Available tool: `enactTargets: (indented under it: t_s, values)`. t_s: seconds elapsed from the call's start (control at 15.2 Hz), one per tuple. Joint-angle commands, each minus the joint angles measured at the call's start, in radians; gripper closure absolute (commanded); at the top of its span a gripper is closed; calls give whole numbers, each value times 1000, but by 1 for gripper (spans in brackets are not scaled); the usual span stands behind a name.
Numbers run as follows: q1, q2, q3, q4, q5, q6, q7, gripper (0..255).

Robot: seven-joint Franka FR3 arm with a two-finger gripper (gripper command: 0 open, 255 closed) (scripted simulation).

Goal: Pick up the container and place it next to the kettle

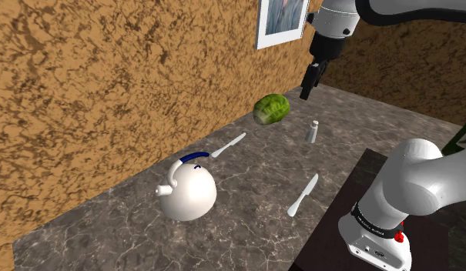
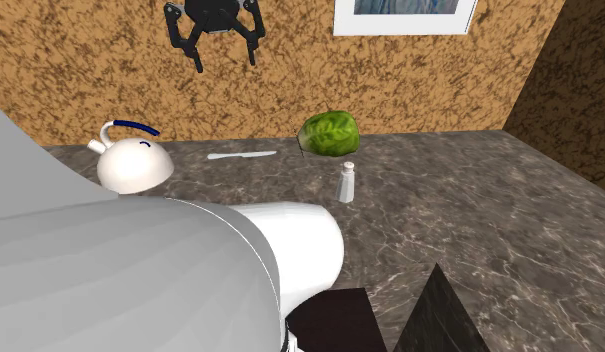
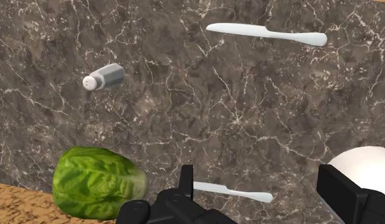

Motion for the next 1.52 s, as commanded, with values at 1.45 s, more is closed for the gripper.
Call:
enactTargets:
  t_s: [1.45]
  values:
    - [-181,285,-369,-261,-248,484,-288,0]
